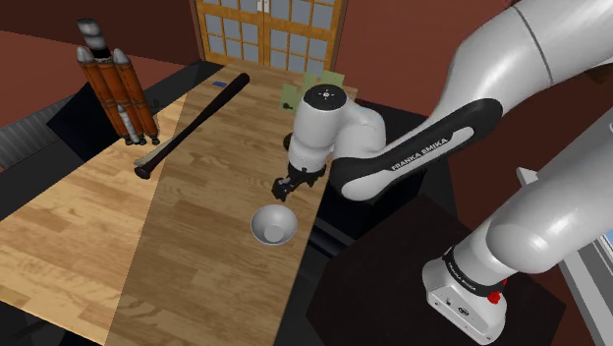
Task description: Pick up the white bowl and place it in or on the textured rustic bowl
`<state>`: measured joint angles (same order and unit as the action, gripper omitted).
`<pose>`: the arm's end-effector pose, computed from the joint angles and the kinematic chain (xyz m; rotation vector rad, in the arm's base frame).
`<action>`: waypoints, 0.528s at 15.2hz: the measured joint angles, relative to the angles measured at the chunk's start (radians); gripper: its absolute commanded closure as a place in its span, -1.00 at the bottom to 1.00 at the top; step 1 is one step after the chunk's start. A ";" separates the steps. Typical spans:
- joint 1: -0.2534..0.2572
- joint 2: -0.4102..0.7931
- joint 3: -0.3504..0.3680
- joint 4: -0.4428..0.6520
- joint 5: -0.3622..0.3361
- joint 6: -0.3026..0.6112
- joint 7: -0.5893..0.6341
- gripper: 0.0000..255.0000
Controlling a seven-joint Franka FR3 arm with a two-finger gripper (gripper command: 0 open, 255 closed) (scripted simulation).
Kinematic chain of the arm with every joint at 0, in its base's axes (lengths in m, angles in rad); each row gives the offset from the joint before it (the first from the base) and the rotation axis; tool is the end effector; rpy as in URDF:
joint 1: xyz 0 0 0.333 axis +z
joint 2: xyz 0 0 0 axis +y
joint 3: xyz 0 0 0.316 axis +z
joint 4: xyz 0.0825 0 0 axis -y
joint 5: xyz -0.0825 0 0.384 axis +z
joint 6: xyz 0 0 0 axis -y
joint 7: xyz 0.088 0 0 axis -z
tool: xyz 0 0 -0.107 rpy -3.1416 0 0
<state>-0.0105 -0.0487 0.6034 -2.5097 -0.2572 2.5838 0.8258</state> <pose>0.3899 0.2670 0.3061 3.0651 -0.0320 0.3049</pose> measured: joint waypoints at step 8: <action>0.136 0.385 -0.067 0.219 -0.457 0.005 0.425 -1.00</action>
<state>0.1257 0.3361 0.5360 -2.2911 -0.7144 2.5886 1.2505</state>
